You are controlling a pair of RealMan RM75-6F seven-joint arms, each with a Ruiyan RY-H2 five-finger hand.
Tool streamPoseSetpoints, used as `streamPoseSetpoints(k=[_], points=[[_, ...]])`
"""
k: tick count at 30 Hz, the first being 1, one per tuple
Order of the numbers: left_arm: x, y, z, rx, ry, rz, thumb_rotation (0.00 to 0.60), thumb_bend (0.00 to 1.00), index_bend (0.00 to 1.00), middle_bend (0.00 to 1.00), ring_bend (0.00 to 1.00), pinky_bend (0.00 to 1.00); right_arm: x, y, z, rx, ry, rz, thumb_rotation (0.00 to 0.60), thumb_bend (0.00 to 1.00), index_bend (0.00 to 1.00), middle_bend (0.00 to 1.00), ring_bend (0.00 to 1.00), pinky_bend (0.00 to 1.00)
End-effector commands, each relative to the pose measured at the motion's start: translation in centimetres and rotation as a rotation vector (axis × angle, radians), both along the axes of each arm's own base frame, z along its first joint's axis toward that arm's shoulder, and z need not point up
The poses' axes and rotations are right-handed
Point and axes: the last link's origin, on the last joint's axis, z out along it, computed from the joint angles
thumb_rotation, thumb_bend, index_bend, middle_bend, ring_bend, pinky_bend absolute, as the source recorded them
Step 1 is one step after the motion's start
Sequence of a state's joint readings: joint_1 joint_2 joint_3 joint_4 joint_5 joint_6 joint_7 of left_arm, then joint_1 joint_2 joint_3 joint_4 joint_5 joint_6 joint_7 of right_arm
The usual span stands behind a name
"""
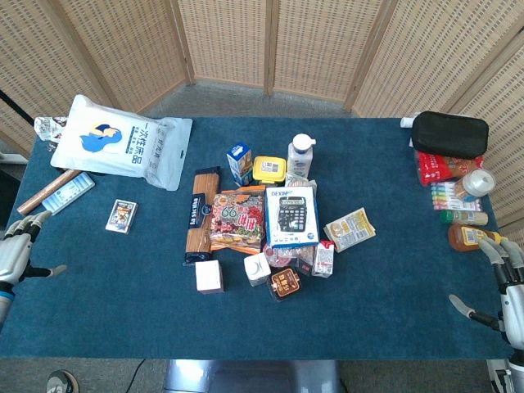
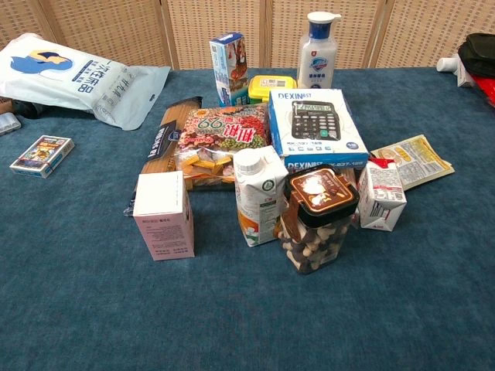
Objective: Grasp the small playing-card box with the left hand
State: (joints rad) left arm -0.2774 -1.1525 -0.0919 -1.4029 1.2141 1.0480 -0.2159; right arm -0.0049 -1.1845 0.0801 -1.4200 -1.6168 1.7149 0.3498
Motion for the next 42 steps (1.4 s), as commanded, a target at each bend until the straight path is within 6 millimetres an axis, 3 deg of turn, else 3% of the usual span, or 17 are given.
streamPoseSetpoints(k=[1, 8, 18, 26, 32, 42], points=[[0.0, -0.1, 0.0, -0.002, 0.002, 0.0, 0.6, 0.0, 0.04, 0.0, 0.0, 0.0, 0.0, 0.0, 0.0, 0.0, 0.001, 0.001, 0.6, 0.0, 0.1, 0.13, 0.0, 0.0], [-0.3, 0.6, 0.0, -0.01, 0.064, -0.035, 0.6, 0.0, 0.04, 0.0, 0.0, 0.0, 0.1, 0.0, 0.0, -0.001, -0.001, 0.003, 0.6, 0.0, 0.1, 0.13, 0.0, 0.0], [0.1, 7.3, -0.4, 0.003, 0.396, -0.304, 0.6, 0.0, 0.07, 0.0, 0.0, 0.0, 0.1, -0.1, -0.2, 0.001, 0.004, -0.006, 0.6, 0.0, 0.1, 0.13, 0.0, 0.0], [0.9, 10.7, -3.7, -0.105, 0.577, -0.427, 0.6, 0.0, 0.0, 0.0, 0.0, 0.0, -0.1, -0.2, -0.1, -0.001, -0.002, -0.019, 0.6, 0.0, 0.1, 0.13, 0.0, 0.0], [1.4, 10.8, -7.0, -0.22, 0.538, -0.378, 0.6, 0.0, 0.0, 0.0, 0.0, 0.0, -0.2, -0.3, 0.2, -0.002, -0.017, -0.018, 0.6, 0.0, 0.1, 0.13, 0.0, 0.0], [4.2, 12.2, -9.3, -0.243, 0.498, -0.367, 0.6, 0.0, 0.0, 0.0, 0.0, 0.0, -0.2, -0.2, 0.4, -0.001, -0.027, -0.014, 0.6, 0.0, 0.1, 0.13, 0.0, 0.0]])
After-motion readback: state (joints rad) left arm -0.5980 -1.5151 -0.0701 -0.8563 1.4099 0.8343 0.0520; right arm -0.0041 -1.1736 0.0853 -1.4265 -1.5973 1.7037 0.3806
